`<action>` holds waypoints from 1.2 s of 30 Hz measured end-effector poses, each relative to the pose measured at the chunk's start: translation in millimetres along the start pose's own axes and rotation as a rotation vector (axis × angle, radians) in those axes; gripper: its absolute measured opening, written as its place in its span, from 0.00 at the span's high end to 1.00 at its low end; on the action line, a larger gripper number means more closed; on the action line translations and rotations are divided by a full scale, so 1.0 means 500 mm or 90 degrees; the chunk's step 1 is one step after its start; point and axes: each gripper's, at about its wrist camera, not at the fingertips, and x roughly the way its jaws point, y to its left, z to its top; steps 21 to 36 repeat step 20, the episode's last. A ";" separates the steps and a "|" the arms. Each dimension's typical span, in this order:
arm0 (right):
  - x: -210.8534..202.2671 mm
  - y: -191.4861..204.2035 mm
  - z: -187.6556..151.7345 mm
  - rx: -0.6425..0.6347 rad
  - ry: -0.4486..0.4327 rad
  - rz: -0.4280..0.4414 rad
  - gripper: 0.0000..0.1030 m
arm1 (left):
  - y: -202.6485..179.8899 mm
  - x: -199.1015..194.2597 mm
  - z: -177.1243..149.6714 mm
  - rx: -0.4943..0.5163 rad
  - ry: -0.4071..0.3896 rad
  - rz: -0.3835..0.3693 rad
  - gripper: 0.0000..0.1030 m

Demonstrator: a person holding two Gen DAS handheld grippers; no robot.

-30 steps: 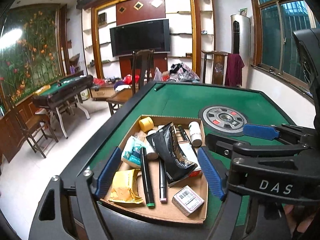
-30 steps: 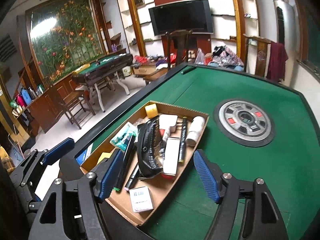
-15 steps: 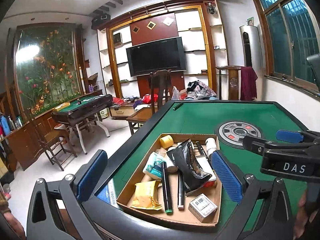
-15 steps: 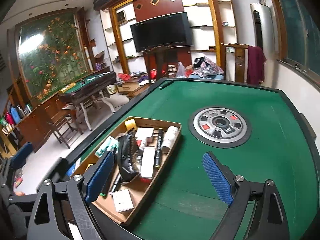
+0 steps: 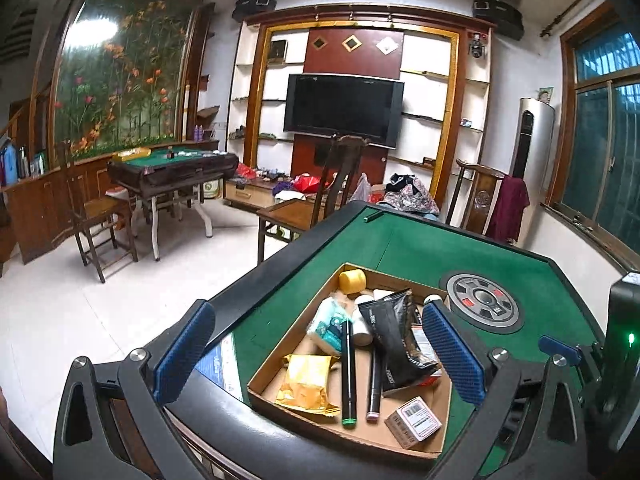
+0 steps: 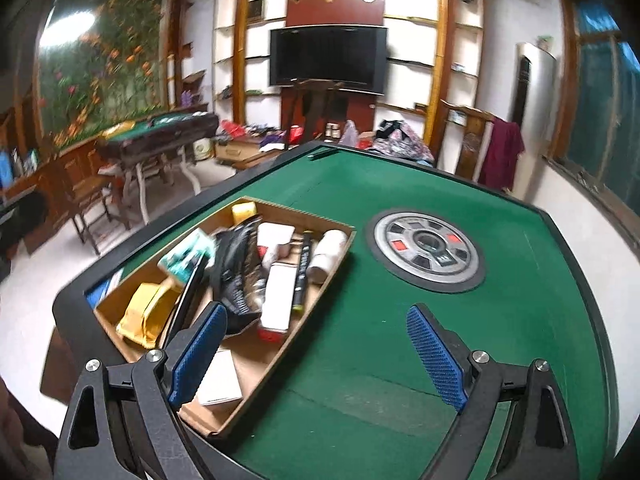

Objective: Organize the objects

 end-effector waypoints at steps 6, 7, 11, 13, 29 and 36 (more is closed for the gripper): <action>0.017 0.059 0.009 -0.055 0.005 0.007 0.08 | 0.022 0.032 -0.009 -0.027 0.034 0.002 0.00; 0.021 0.065 0.012 -0.059 0.008 0.009 0.08 | 0.027 0.036 -0.010 -0.031 0.037 0.010 0.00; 0.039 0.086 0.025 -0.068 0.020 0.020 0.08 | 0.041 0.049 -0.010 -0.042 0.046 0.026 0.00; 0.045 0.096 0.028 -0.072 0.023 0.027 0.08 | 0.044 0.056 -0.011 -0.038 0.049 0.043 0.00; 0.056 0.118 0.033 -0.091 0.023 0.030 0.07 | 0.049 0.070 -0.009 -0.042 0.051 0.079 0.00; 0.056 0.118 0.033 -0.091 0.023 0.030 0.07 | 0.049 0.070 -0.009 -0.042 0.051 0.079 0.00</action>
